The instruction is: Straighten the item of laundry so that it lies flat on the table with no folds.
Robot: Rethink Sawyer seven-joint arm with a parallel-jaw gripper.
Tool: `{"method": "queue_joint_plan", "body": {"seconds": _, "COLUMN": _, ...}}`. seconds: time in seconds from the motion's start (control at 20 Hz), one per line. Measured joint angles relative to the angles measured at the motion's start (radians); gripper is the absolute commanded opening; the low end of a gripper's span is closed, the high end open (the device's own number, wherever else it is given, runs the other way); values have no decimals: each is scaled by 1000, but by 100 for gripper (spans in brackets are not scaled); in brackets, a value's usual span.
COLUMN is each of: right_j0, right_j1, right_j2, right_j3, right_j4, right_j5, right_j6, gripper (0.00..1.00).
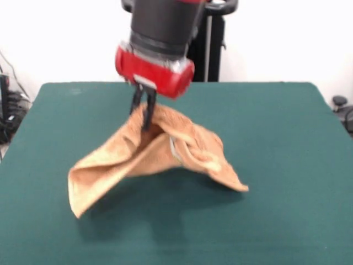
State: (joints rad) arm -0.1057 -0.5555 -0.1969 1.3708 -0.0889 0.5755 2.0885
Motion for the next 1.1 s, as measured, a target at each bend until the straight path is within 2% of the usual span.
{"method": "queue_joint_plan", "body": {"seconds": 0.2, "right_j0": 3, "right_j1": 41, "right_j2": 0, "right_j3": 7, "right_j4": 10, "right_j5": -30, "right_j6": 0, "gripper": 0}}
{"method": "queue_joint_plan", "body": {"seconds": 0.4, "right_j0": 7, "right_j1": 12, "right_j2": -7, "right_j3": 41, "right_j4": 19, "right_j5": -6, "right_j6": 0, "gripper": 0}}
{"method": "queue_joint_plan", "body": {"seconds": 0.65, "right_j0": 19, "right_j1": -76, "right_j2": -27, "right_j3": 73, "right_j4": 25, "right_j5": 93, "right_j6": 0, "gripper": 0}}
{"method": "queue_joint_plan", "body": {"seconds": 0.8, "right_j0": 24, "right_j1": -155, "right_j2": -44, "right_j3": 76, "right_j4": 28, "right_j5": 201, "right_j6": 0, "gripper": 0}}
{"method": "queue_joint_plan", "body": {"seconds": 1.1, "right_j0": 20, "right_j1": -242, "right_j2": -55, "right_j3": 74, "right_j4": 33, "right_j5": 321, "right_j6": 0, "gripper": 0}}
